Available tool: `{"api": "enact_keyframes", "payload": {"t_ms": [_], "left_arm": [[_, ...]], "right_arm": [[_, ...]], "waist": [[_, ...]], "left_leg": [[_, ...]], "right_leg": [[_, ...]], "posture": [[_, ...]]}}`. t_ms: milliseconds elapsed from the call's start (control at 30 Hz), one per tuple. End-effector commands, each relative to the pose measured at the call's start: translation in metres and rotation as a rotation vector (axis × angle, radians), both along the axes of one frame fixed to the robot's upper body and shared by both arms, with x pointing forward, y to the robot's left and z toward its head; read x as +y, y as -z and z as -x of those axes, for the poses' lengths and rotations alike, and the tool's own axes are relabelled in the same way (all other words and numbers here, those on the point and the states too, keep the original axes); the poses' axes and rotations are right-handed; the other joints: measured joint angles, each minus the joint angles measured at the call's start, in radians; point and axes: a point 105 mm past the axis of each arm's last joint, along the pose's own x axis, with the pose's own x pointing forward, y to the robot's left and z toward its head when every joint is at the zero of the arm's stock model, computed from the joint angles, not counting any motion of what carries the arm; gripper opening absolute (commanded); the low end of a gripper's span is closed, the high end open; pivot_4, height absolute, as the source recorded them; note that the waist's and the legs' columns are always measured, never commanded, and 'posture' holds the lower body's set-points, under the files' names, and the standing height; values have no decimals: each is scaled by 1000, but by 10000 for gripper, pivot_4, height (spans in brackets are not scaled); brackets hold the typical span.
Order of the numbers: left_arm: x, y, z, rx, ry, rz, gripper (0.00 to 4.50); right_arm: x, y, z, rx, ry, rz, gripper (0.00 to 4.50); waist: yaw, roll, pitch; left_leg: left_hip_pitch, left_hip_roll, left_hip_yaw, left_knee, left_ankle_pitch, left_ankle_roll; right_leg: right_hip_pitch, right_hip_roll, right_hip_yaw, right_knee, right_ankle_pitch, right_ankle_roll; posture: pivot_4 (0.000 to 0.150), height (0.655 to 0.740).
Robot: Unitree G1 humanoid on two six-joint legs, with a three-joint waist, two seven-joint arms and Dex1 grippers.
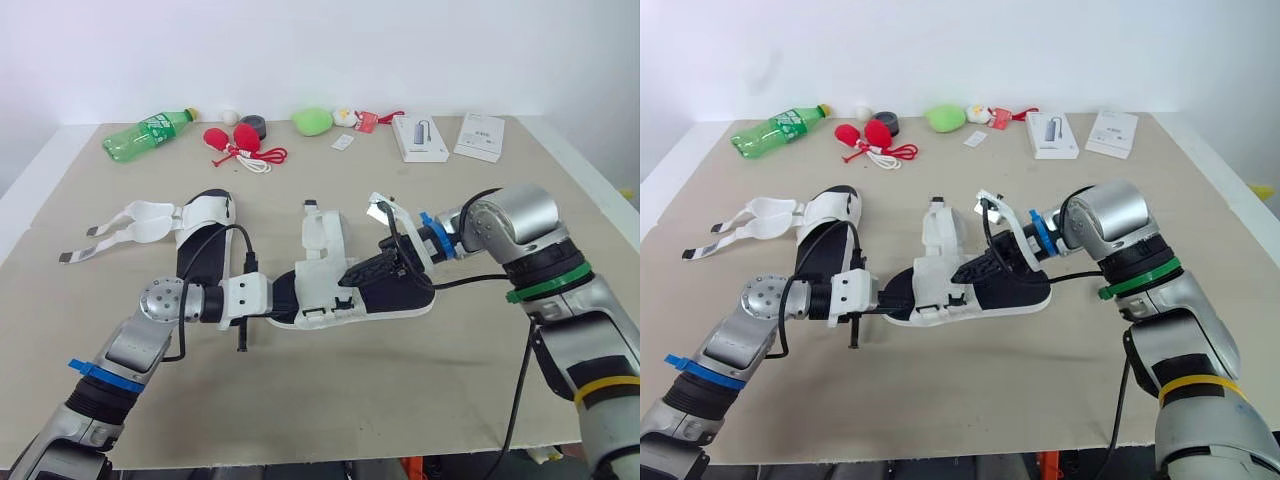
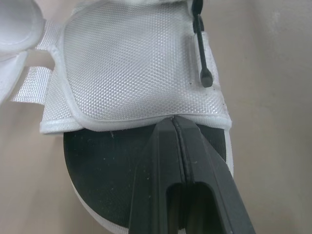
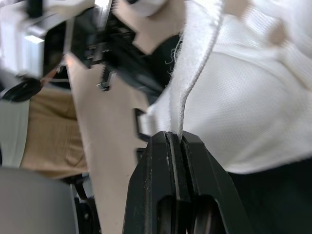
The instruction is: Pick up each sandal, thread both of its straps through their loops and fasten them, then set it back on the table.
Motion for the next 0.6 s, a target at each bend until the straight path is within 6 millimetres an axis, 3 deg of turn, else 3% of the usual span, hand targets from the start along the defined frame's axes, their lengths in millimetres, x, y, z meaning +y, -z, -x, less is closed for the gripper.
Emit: {"api": "enact_keyframes", "payload": {"t_ms": [33, 367, 600], "left_arm": [[-1, 5, 2, 6, 5, -21, 0], [-2, 5, 1, 6, 1, -18, 0], [0, 5, 0, 9, -5, -21, 0]], "right_arm": [[0, 3, 7, -32, -40, 14, 691], [2, 9, 2, -123, -25, -5, 691], [4, -10, 8, -125, -20, -70, 691]], "waist": [[0, 0, 0], [0, 0, 0], [0, 0, 0]], "left_leg": [[0, 0, 0, 0, 0, 0], [1, 0, 0, 0, 0, 0], [1, 0, 0, 0, 0, 0]], "right_leg": [[0, 0, 0, 0, 0, 0], [0, 0, 0, 0, 0, 0], [0, 0, 0, 0, 0, 0]], "posture": [[1500, 7400], [1500, 7400], [1500, 7400]]}}
